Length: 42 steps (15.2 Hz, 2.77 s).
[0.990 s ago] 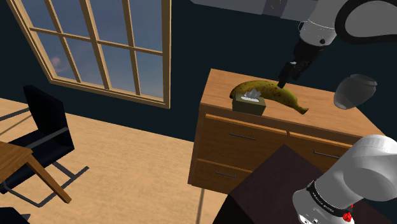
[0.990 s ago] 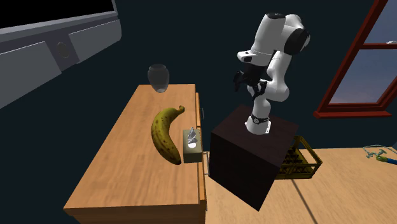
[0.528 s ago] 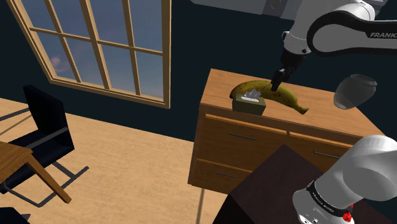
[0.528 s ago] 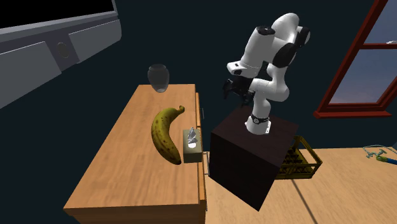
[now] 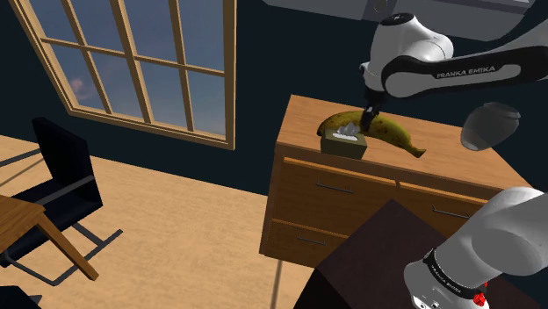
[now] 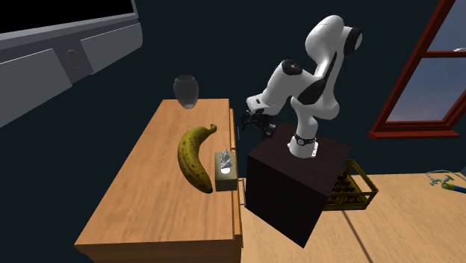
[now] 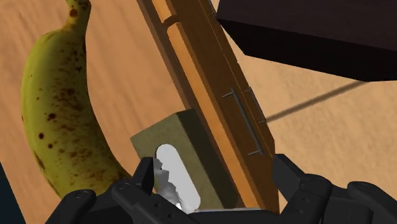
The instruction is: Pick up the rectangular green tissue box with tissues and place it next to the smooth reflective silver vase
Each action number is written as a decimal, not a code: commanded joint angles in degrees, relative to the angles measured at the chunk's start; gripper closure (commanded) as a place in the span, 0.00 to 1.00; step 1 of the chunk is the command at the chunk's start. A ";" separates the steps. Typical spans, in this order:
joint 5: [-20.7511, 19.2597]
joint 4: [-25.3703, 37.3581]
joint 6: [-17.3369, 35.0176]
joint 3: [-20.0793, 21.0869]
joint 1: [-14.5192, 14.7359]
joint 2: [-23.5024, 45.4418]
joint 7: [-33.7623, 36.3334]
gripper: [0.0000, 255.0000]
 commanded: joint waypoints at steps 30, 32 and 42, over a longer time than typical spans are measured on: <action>-19.08 7.31 15.04 -2.92 -4.41 24.48 -3.45 1.00; -19.11 7.30 15.07 -2.90 -4.38 24.55 -3.34 1.00; -16.82 8.99 11.07 -2.62 -4.12 21.34 -6.94 1.00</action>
